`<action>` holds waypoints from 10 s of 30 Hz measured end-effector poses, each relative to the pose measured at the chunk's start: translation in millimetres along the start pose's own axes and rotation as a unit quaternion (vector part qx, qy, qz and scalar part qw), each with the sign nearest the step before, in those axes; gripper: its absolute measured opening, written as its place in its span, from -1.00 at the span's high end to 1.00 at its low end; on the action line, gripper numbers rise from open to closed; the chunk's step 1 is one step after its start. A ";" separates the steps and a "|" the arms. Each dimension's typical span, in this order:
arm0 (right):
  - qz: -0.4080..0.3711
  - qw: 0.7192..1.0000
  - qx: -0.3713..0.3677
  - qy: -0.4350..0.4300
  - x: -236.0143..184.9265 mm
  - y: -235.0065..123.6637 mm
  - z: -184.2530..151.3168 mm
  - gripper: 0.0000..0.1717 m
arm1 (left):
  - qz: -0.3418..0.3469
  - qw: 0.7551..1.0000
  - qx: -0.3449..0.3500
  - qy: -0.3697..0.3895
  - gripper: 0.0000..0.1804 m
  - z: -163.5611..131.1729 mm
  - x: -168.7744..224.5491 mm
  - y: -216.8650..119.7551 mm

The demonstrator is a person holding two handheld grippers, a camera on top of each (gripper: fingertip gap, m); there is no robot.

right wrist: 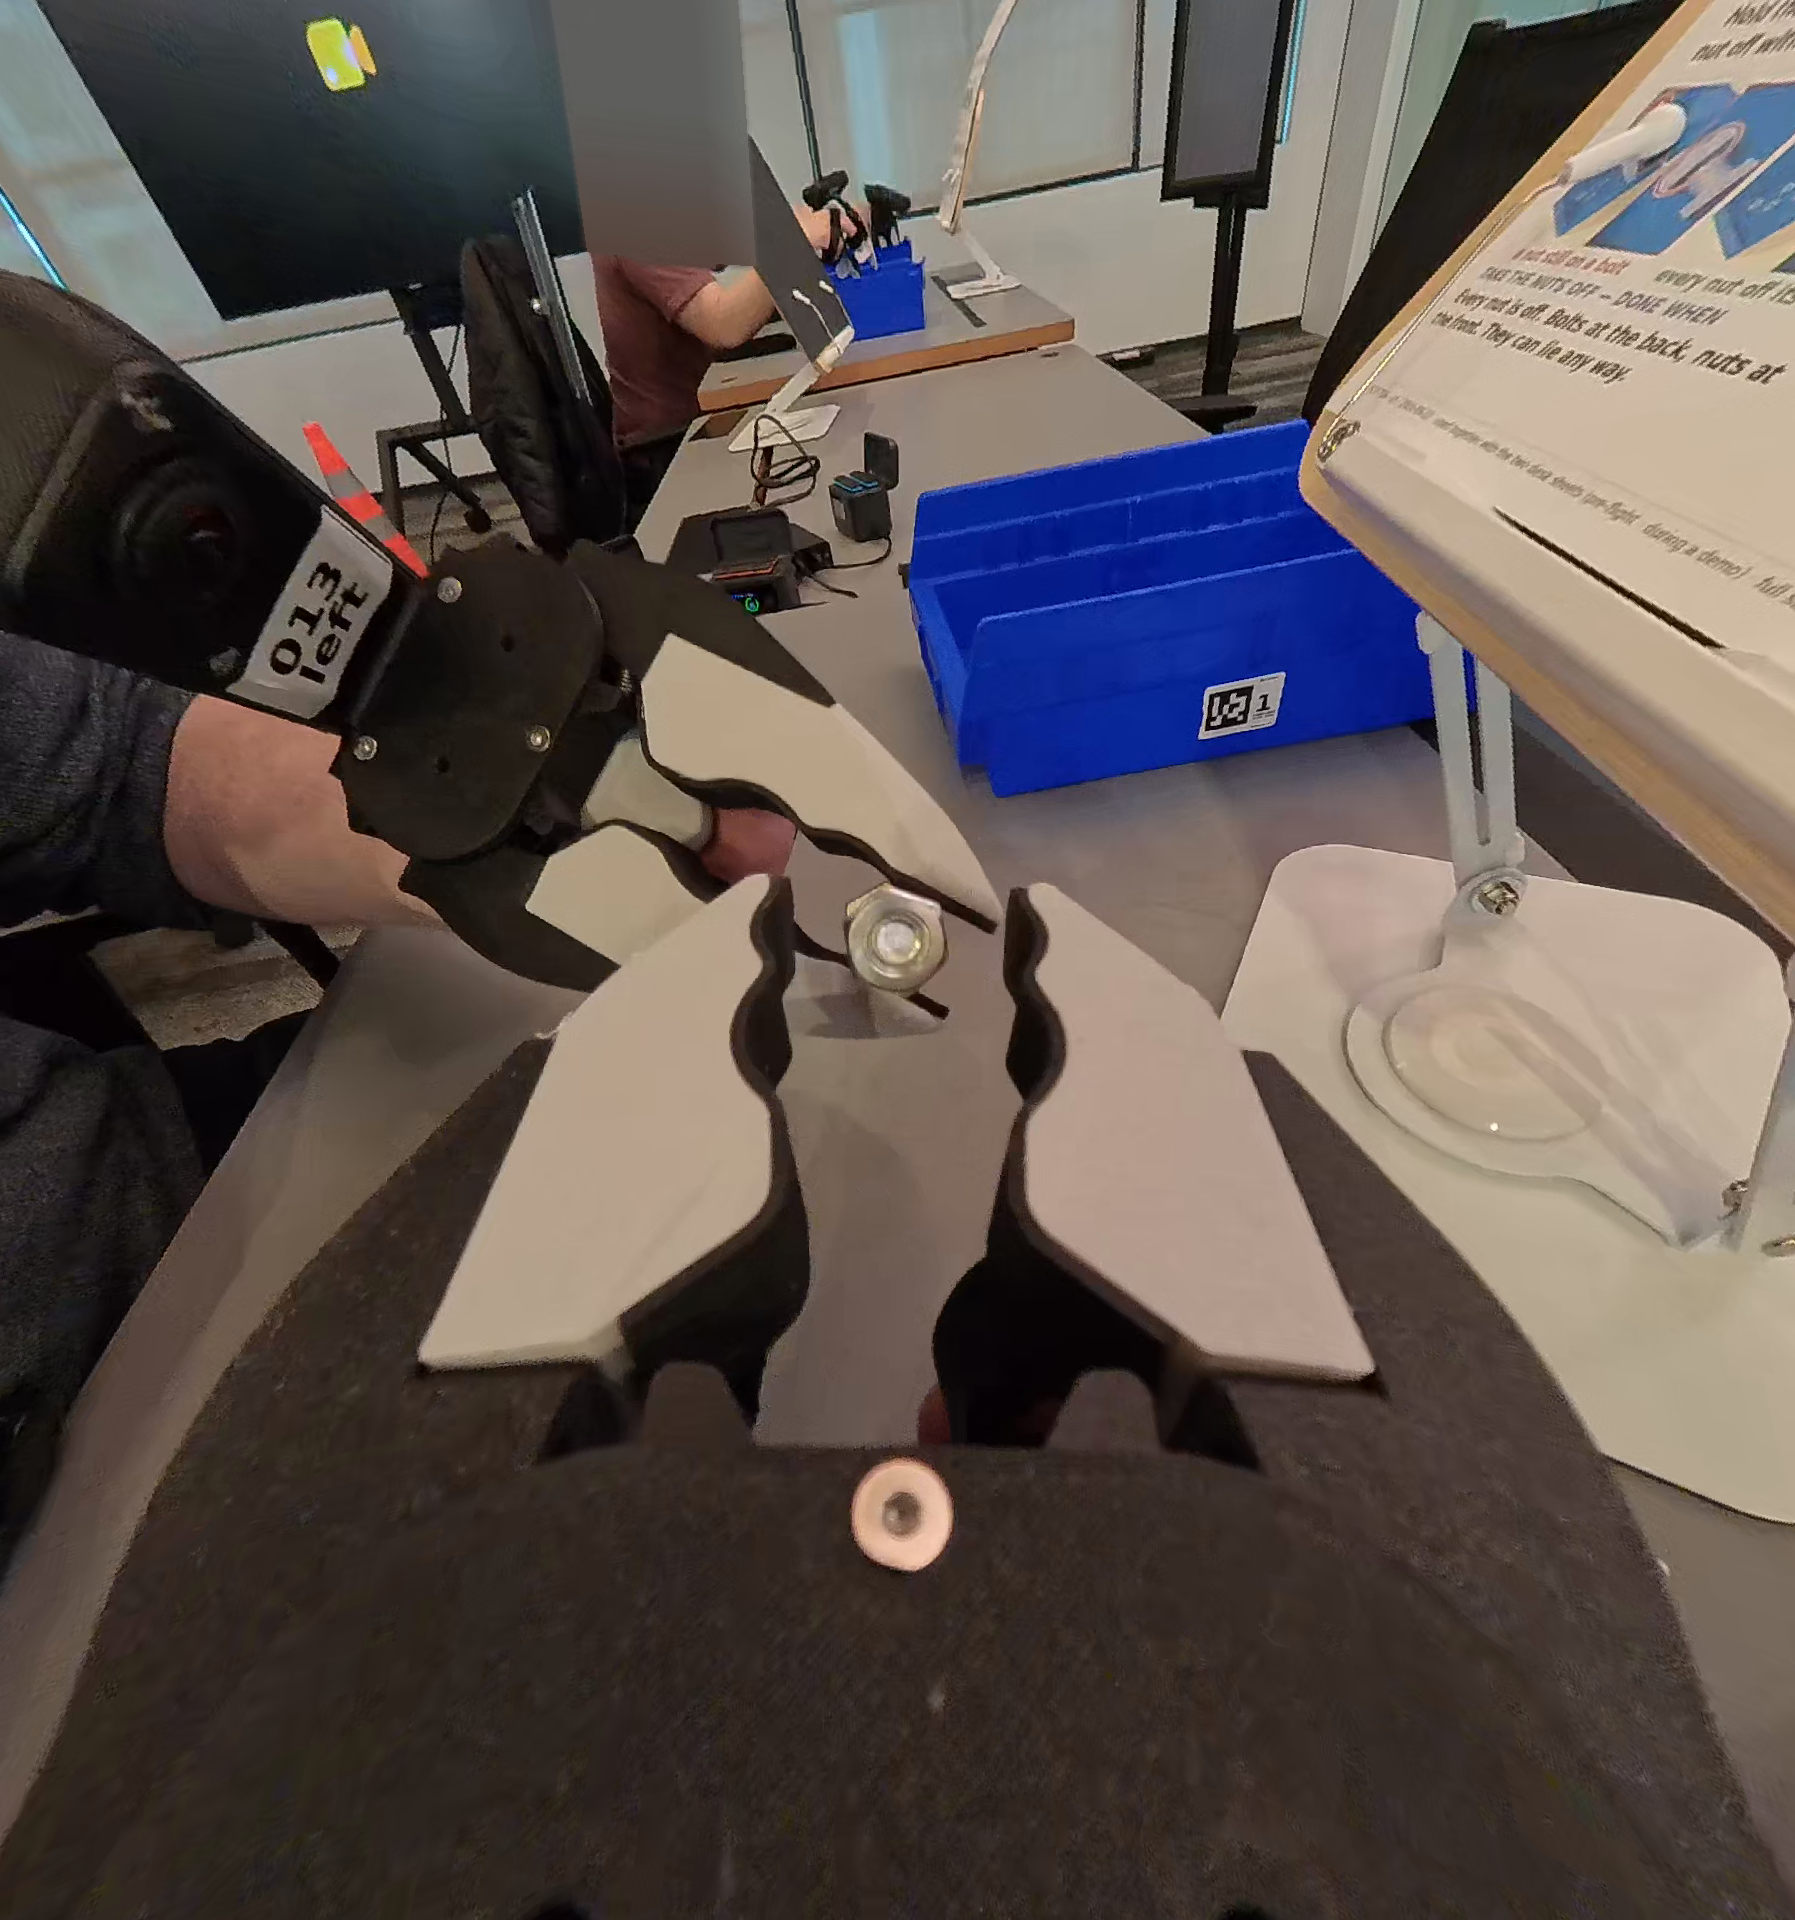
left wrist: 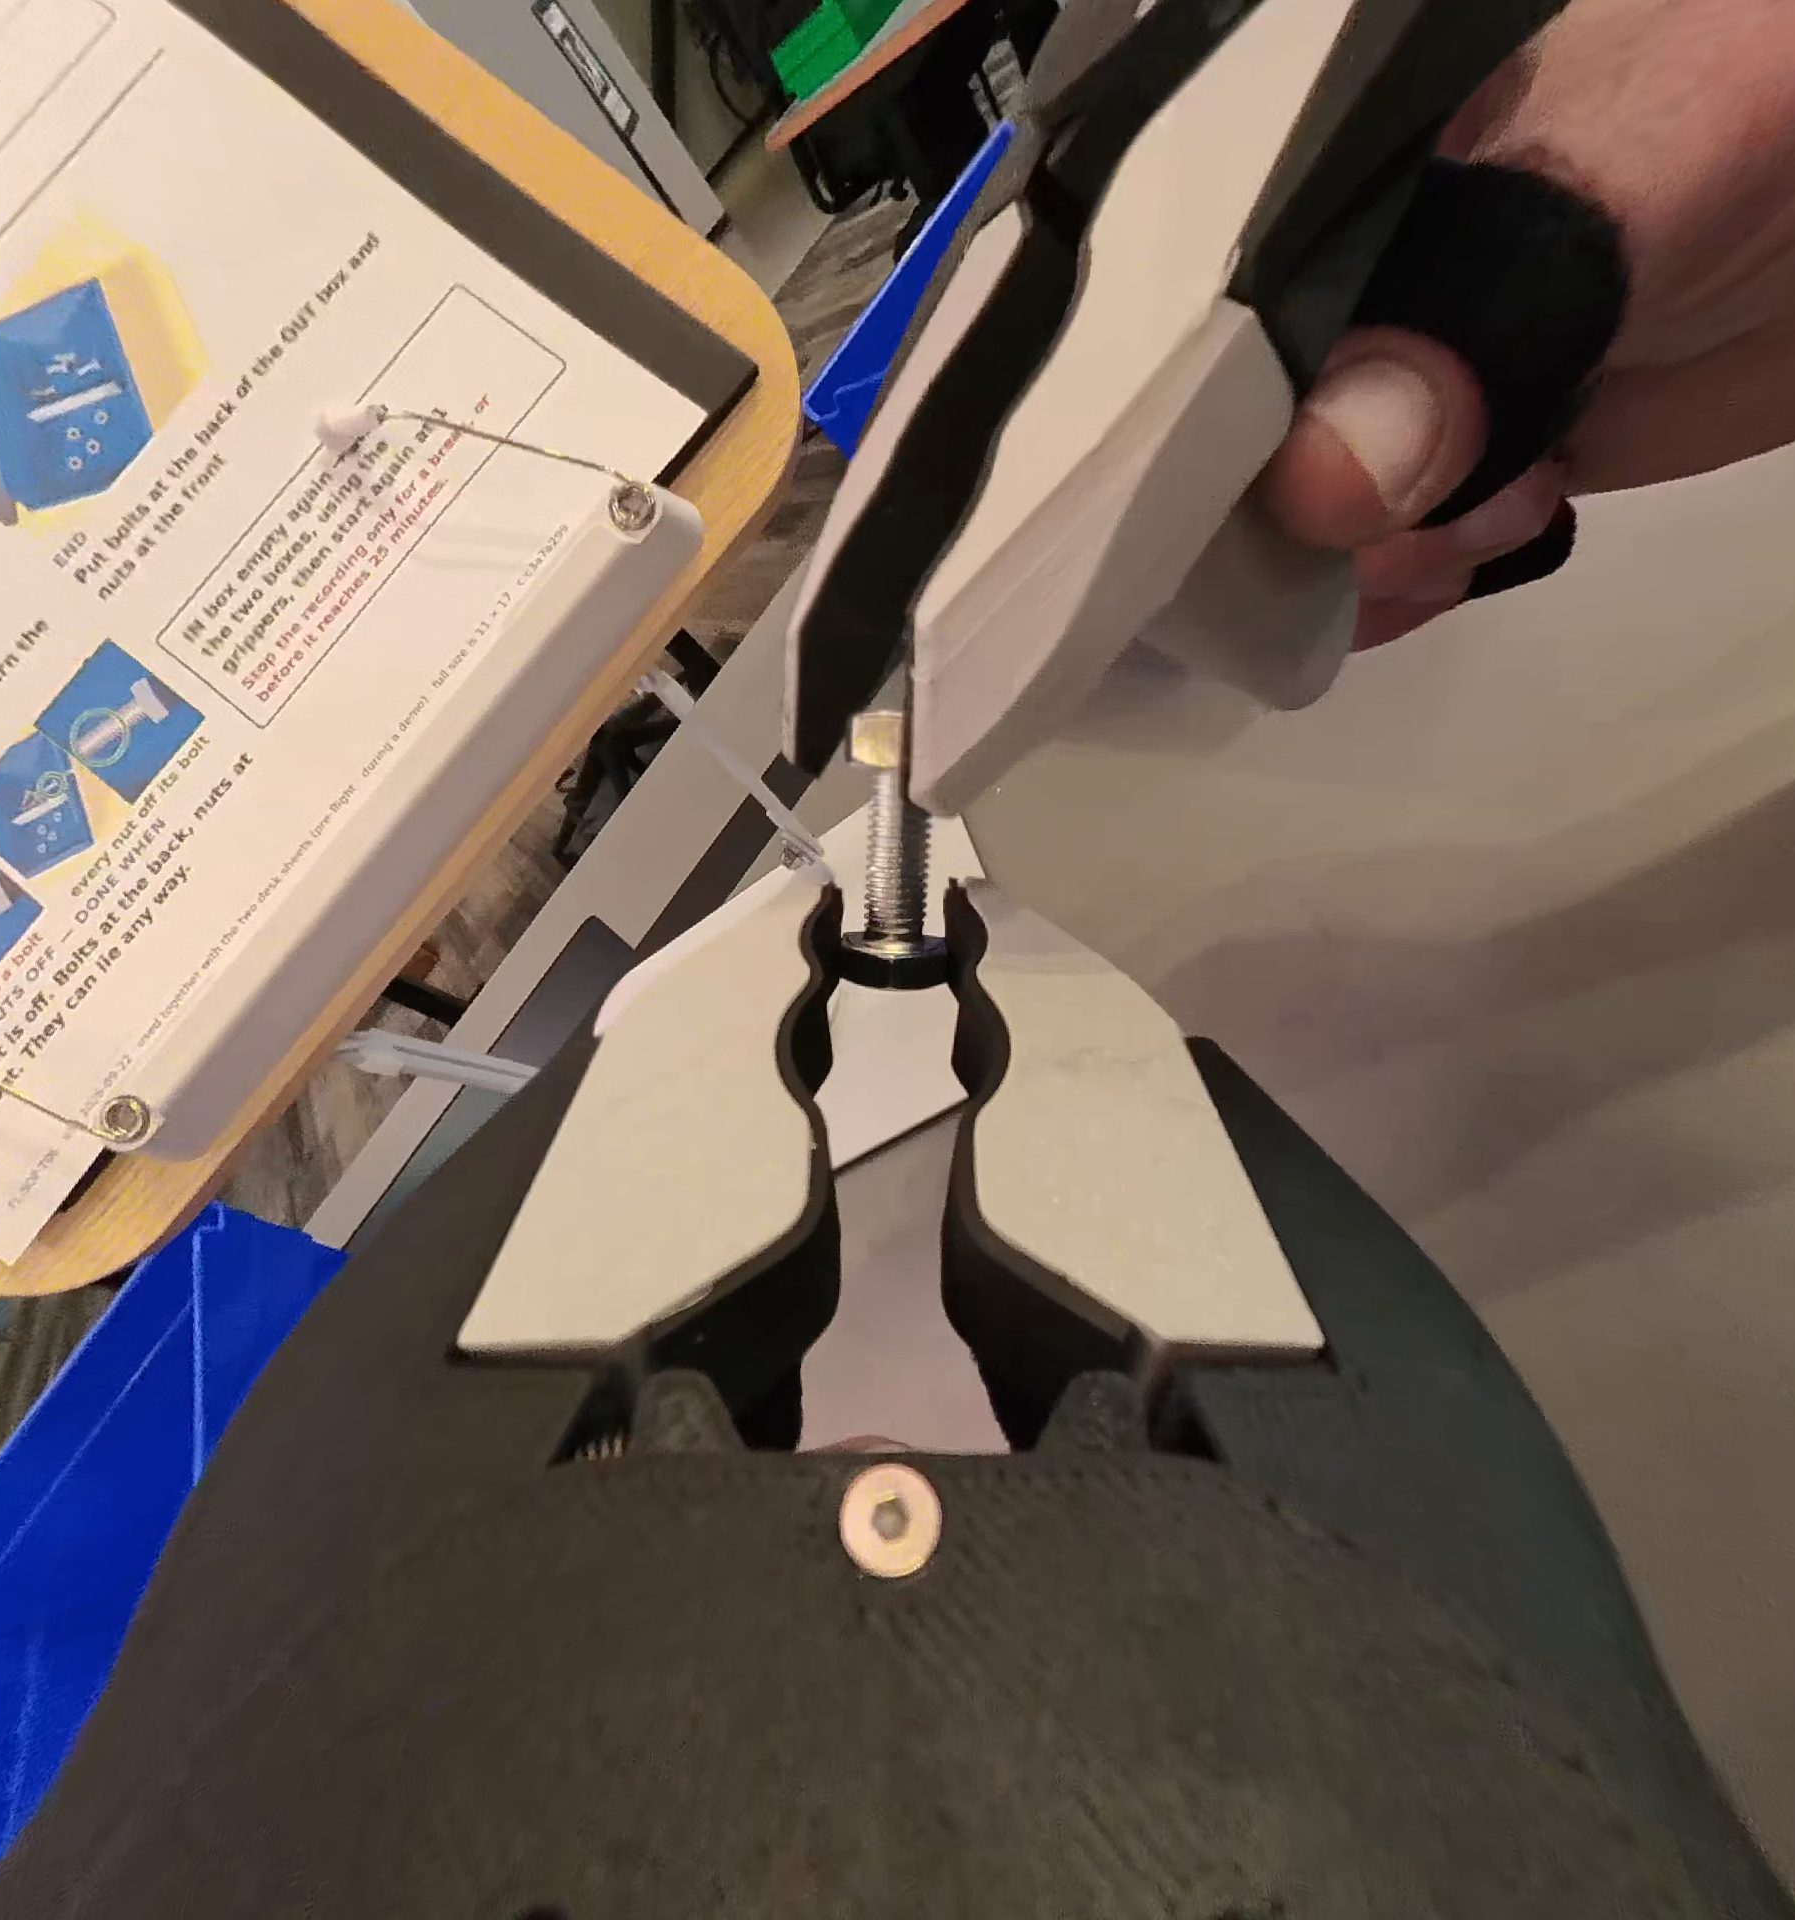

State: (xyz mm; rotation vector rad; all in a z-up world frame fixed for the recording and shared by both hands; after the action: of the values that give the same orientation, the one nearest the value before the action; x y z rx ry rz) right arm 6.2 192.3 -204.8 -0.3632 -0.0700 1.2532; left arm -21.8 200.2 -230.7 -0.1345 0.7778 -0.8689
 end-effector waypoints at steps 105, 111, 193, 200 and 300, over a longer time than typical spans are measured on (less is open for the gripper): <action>0.026 0.995 -0.082 -0.050 -10.8 -4.4 -10.8 0.79 | -0.128 0.991 0.031 -0.015 0.80 6.6 9.0 -9.0; -0.011 0.989 -0.111 -0.092 -14.9 -3.1 -9.2 0.79 | -0.104 0.995 0.010 0.001 0.66 0.5 9.3 -2.7; 0.160 0.978 0.024 -0.131 -49.8 -28.0 12.9 0.78 | -0.495 0.811 0.181 -0.255 0.80 38.2 52.4 -38.2; 0.151 0.980 0.028 -0.126 -48.9 -26.1 14.3 0.78 | -0.460 0.833 0.194 -0.238 0.80 37.7 48.9 -35.6; 0.229 0.957 0.049 -0.169 -86.2 -36.4 22.2 0.79 | -0.525 0.777 0.258 -0.234 0.49 56.8 66.6 -63.9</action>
State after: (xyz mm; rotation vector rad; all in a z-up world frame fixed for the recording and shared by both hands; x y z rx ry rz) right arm 6.6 107.0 -160.2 -0.0718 -0.2255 1.7635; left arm 1.5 98.6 -200.9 -0.2927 -0.1167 -1.9912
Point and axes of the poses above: each gripper's, where its closed fingertips meet, y out along the fingers, z out of its top, x = y × z across the jaws, the point moved 2 cm from there along -y, back along the fingers, and after that the axes turned 7 degrees about -x, right-handed, at the moved point
